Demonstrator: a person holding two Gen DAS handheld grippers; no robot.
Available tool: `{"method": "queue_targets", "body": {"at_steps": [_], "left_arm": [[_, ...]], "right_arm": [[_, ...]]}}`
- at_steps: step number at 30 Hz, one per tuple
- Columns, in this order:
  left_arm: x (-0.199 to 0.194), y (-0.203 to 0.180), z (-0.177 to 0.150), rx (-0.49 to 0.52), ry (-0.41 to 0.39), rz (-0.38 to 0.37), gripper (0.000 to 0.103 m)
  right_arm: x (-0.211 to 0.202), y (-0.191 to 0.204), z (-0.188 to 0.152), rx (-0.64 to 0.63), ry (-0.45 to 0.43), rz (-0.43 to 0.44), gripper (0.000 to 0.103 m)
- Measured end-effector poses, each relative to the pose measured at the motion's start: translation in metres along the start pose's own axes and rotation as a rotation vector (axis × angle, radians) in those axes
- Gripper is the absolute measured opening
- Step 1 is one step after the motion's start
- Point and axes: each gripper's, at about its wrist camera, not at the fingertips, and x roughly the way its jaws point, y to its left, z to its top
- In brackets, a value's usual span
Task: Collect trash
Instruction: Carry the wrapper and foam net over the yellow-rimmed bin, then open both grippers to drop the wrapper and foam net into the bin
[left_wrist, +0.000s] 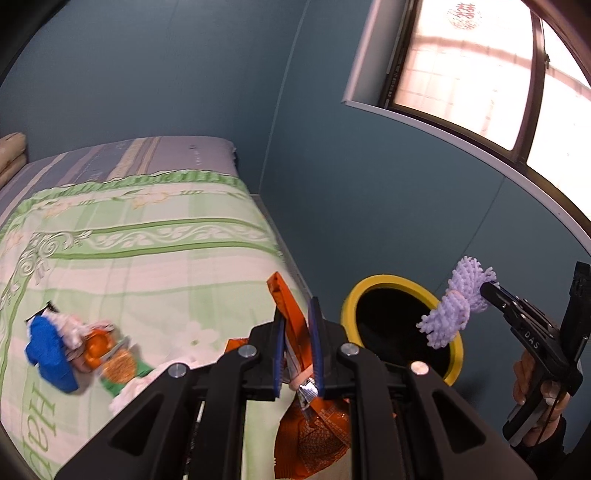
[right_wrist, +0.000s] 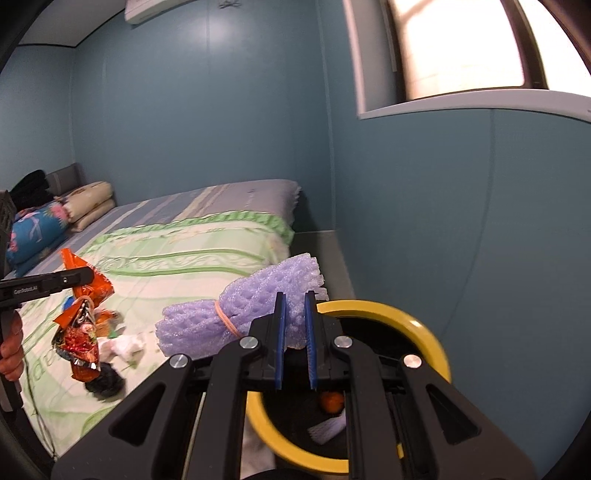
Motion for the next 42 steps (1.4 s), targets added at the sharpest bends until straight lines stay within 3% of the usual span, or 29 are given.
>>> {"method": "queue_targets", "body": {"at_steps": [14, 23, 42], "left_arm": [[0.061, -0.060, 0.012, 0.058, 0.053, -0.108, 0.011], [0.096, -0.088, 0.012, 0.075, 0.092, -0.134, 0.011], [0.165, -0.119, -0.007, 0.068, 0.164, -0.175, 0.011]], "right_arm": [[0.002, -0.045, -0.004, 0.032, -0.010, -0.165, 0.009], [0.016, -0.059, -0.009, 0.017, 0.005, -0.253, 0.009], [0.064, -0.087, -0.016, 0.057, 0.105, -0.273, 0.010]]}}
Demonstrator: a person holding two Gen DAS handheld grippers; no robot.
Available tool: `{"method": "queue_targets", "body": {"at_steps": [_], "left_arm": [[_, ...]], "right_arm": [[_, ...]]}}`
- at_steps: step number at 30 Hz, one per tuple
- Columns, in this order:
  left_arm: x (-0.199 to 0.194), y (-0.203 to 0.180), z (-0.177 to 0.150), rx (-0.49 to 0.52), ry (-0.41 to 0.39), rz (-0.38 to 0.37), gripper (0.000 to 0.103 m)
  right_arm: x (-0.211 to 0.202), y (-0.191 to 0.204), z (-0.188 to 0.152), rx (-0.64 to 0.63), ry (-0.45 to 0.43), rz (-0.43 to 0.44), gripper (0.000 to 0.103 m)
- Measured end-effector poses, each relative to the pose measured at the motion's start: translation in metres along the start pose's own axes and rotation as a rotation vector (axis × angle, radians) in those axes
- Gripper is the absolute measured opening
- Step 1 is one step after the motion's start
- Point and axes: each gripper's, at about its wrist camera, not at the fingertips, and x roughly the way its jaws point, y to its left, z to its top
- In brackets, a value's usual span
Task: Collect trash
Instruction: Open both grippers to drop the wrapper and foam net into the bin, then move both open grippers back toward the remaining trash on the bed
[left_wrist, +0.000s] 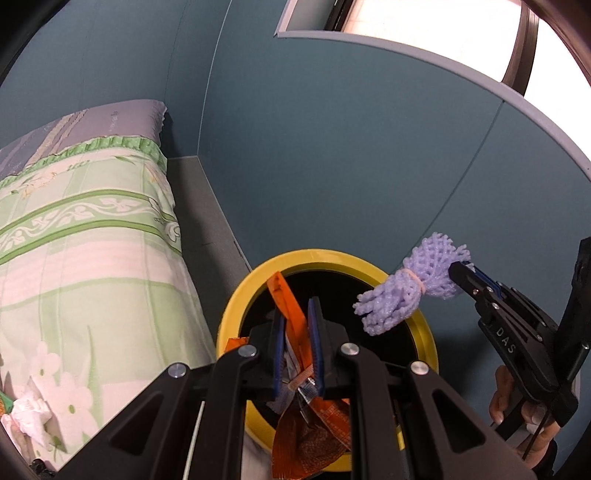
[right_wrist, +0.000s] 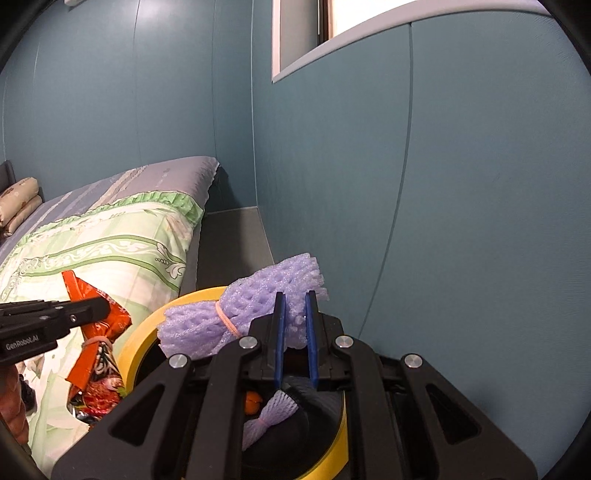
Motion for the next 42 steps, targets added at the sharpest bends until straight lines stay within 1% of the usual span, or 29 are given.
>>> {"method": "queue_targets", "body": {"at_steps": [6, 8, 10, 11, 12, 13, 14, 15, 16, 18, 20, 22, 24, 28, 30, 34, 36, 37, 39, 42], "left_arm": [[0.015, -0.004, -0.003, 0.008, 0.027, -0.001, 0.012], [0.017, -0.004, -0.003, 0.003, 0.034, -0.010, 0.014], [0.018, -0.004, -0.004, -0.002, 0.036, -0.016, 0.025], [0.018, -0.003, -0.004, -0.004, 0.035, -0.014, 0.037], [0.018, -0.003, -0.004, -0.007, 0.030, -0.011, 0.044], [0.017, -0.002, -0.004, -0.011, 0.025, -0.006, 0.048], [0.016, 0.000, -0.004, -0.018, 0.022, -0.010, 0.049], [0.015, 0.002, -0.004, -0.025, 0.020, -0.010, 0.053], [0.013, 0.004, -0.004, -0.034, 0.015, -0.010, 0.056], [0.009, 0.009, -0.003, -0.043, 0.008, -0.011, 0.057], [0.004, 0.015, -0.001, -0.053, -0.002, -0.003, 0.057], [-0.003, 0.022, 0.001, -0.069, -0.008, 0.003, 0.061], [-0.012, 0.029, 0.003, -0.082, -0.023, 0.016, 0.064], [-0.035, 0.047, 0.005, -0.091, -0.060, 0.057, 0.066], [-0.048, 0.057, 0.005, -0.104, -0.074, 0.079, 0.071], [-0.078, 0.083, 0.004, -0.132, -0.115, 0.140, 0.079], [-0.092, 0.095, 0.003, -0.141, -0.132, 0.175, 0.082], [-0.101, 0.102, 0.002, -0.144, -0.142, 0.201, 0.085], [-0.116, 0.114, -0.002, -0.153, -0.161, 0.236, 0.087], [-0.144, 0.139, -0.009, -0.175, -0.186, 0.281, 0.089]], "right_arm": [[0.015, 0.001, 0.000, 0.000, 0.017, -0.004, 0.010], [0.017, 0.000, -0.001, 0.006, 0.020, -0.007, 0.011], [0.021, 0.000, -0.002, 0.011, 0.028, -0.007, 0.013], [0.021, -0.001, -0.002, 0.013, 0.029, -0.007, 0.015], [0.021, -0.001, -0.003, 0.012, 0.032, -0.007, 0.015], [0.022, 0.000, -0.003, 0.014, 0.033, -0.012, 0.015], [0.023, 0.000, -0.003, 0.017, 0.033, -0.011, 0.016], [0.023, 0.000, -0.003, 0.019, 0.035, -0.009, 0.018], [0.024, 0.000, -0.003, 0.021, 0.036, -0.011, 0.020], [0.023, 0.000, -0.004, 0.024, 0.036, -0.007, 0.029], [0.020, 0.002, -0.004, 0.029, 0.028, -0.008, 0.031], [0.017, 0.001, -0.002, 0.029, 0.024, -0.010, 0.033], [0.014, 0.003, -0.001, 0.029, 0.017, -0.003, 0.037], [0.000, 0.007, 0.002, 0.029, -0.006, 0.009, 0.038], [-0.009, 0.012, 0.004, 0.022, -0.023, 0.030, 0.045], [-0.028, 0.031, 0.007, -0.012, -0.063, 0.078, 0.051], [-0.038, 0.045, 0.010, -0.034, -0.083, 0.115, 0.057], [-0.043, 0.052, 0.011, -0.046, -0.094, 0.138, 0.058], [-0.051, 0.066, 0.012, -0.070, -0.111, 0.171, 0.061], [-0.065, 0.091, 0.013, -0.107, -0.137, 0.243, 0.065]]}}
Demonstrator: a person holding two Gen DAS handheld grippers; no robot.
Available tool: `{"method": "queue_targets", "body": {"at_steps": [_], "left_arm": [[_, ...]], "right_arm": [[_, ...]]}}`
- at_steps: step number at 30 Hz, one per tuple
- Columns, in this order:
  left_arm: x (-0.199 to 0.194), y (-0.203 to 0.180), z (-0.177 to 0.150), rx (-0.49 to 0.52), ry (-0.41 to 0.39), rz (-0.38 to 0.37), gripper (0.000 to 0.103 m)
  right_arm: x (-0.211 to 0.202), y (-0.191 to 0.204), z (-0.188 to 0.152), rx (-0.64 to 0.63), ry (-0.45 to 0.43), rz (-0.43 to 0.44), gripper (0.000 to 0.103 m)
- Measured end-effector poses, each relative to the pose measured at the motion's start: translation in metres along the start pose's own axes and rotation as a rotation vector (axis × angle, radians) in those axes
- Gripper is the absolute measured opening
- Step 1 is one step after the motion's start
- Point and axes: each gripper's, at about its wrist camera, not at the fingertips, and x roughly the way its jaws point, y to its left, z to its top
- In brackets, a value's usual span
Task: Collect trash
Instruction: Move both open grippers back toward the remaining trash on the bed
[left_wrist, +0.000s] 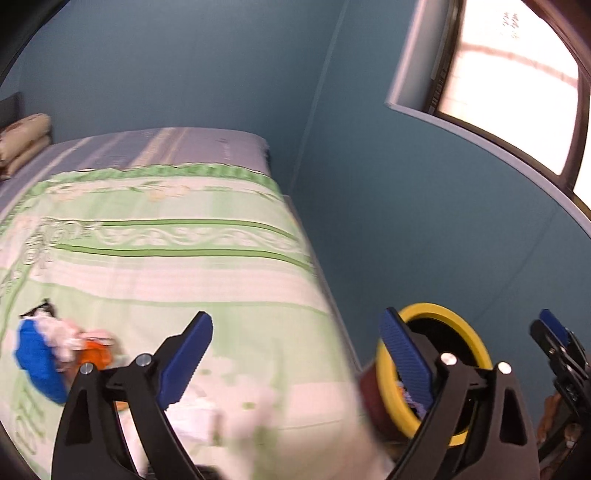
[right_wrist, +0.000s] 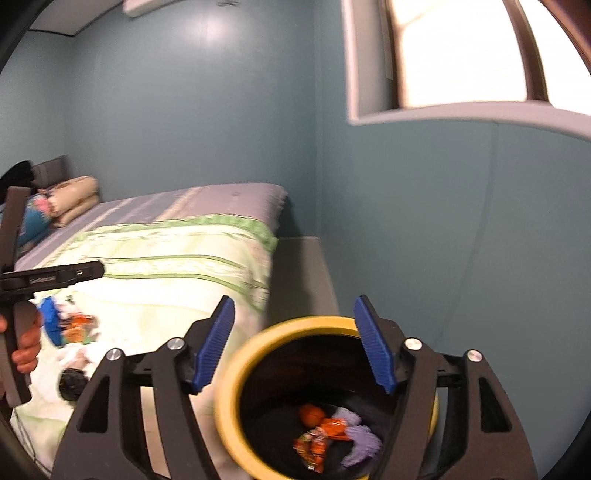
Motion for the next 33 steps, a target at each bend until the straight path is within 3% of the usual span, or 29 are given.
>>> {"method": "queue_targets", "body": {"at_steps": [10, 20, 33], "left_arm": [[-0.055, 0.097, -0.011, -0.060, -0.052, 0.176, 0.092], [-0.075, 0.176, -0.045, -0.167, -0.028, 0.287, 0.092], [-0.056, 0.232, -0.094, -0.281, 0.043, 0.339, 0.092]], "right_arm": [[-0.010, 0.098, 0.005, -0.130, -0.017, 0.272, 0.073], [0.001, 0.192, -0.031, -0.252, 0.089, 0.500, 0.075], [0.027, 0.262, -0.085, -0.419, 0.230, 0.562, 0.075]]}}
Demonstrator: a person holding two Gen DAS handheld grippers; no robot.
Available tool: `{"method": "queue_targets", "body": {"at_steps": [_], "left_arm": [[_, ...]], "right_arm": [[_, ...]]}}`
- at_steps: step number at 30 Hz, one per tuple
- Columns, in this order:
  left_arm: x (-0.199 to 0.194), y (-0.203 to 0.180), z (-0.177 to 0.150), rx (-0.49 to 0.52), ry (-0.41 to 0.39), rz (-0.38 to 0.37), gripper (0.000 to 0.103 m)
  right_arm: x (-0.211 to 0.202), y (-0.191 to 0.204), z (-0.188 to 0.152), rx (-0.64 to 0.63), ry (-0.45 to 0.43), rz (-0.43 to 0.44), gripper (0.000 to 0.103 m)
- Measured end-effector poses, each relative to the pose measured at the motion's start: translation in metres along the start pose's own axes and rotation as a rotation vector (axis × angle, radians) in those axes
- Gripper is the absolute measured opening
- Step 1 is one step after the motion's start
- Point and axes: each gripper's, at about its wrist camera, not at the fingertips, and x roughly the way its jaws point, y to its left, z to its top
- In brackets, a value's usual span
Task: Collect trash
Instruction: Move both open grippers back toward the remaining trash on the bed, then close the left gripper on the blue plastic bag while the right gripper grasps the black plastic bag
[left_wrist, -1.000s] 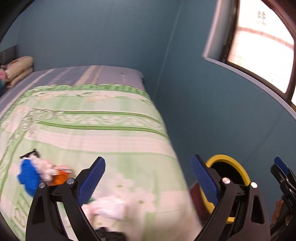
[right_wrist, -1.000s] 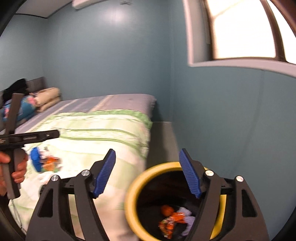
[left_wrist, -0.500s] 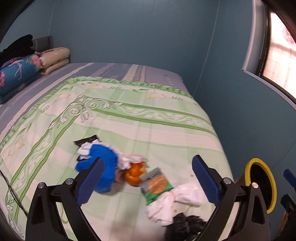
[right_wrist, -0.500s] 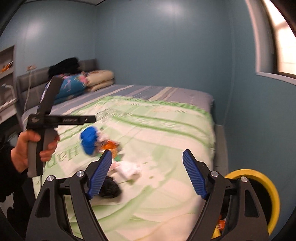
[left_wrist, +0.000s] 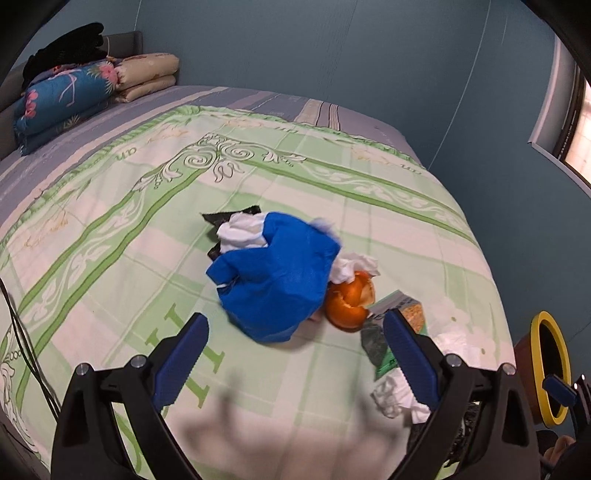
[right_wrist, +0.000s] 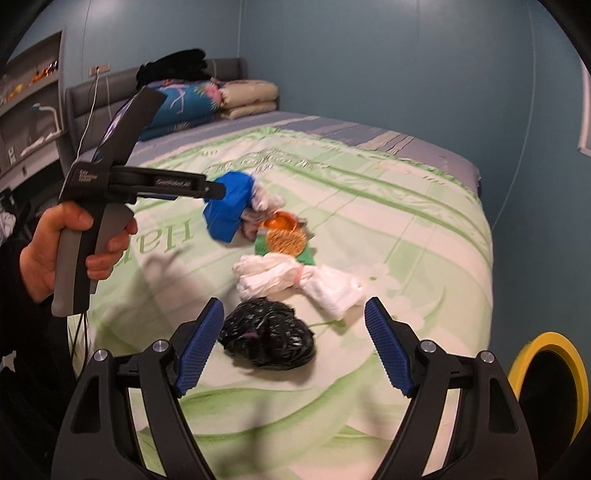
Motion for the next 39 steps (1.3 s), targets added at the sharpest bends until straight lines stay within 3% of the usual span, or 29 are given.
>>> {"method": "queue_targets", "body": {"at_steps": [14, 17, 23, 31, 39], "left_arm": [[0.042, 0.022, -0.007, -0.049, 0.053, 0.019, 0.090], [0.051, 0.029, -0.006, -0.069, 0.070, 0.017, 0.082], [0.067, 0.040, -0.007, -0.105, 0.104, 0.008, 0.057], [0.079, 0.046, -0.009, -0.108, 0.128, 0.009, 0.027], [0.067, 0.057, -0.008, -0.144, 0.119, -0.004, 0.012]], "right_arm": [[0.040, 0.013, -0.007, -0.044, 0.098, 0.013, 0.074], [0.047, 0.012, -0.007, -0.036, 0.116, 0.020, 0.074], [0.059, 0.013, -0.011, -0.037, 0.159, 0.038, 0.072], [0.070, 0.016, -0.017, -0.039, 0.203, 0.051, 0.060], [0.068, 0.018, -0.018, -0.045, 0.202, 0.042, 0.043]]}}
